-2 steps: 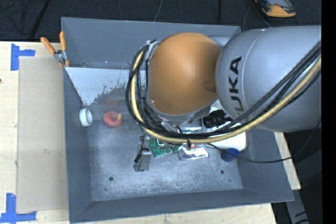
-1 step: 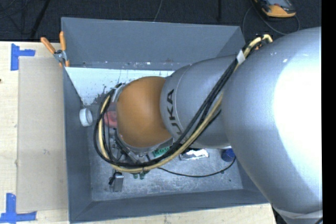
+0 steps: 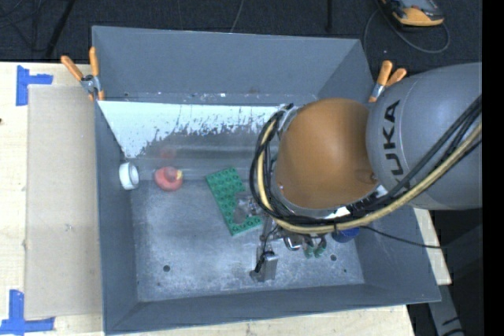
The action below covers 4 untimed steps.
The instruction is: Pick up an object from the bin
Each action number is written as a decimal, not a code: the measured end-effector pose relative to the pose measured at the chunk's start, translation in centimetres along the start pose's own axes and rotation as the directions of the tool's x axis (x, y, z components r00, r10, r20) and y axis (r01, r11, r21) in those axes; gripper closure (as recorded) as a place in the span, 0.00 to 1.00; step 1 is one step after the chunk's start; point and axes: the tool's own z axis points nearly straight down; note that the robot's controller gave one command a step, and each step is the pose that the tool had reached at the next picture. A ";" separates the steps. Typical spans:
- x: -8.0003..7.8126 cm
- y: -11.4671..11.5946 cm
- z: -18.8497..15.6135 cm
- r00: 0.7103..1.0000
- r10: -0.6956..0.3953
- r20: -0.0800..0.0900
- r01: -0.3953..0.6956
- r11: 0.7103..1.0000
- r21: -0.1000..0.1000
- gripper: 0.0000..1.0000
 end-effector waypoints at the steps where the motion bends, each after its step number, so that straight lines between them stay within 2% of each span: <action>1: -4.0 -5.0 8.1 0.999 -0.049 -0.006 0.049 0.999 -0.002 0.00; 2: -9.5 -7.0 11.4 1.000 0.019 0.002 -0.019 1.000 -0.003 0.00; 3: -7.5 -6.4 11.2 0.989 0.145 0.001 -0.145 0.989 -0.004 0.00; 4: -6.8 -4.5 11.3 0.959 0.285 -0.001 -0.285 0.959 -0.003 0.00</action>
Offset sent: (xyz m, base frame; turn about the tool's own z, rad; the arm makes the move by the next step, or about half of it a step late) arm 0.0467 -0.0398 -0.0761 -0.0527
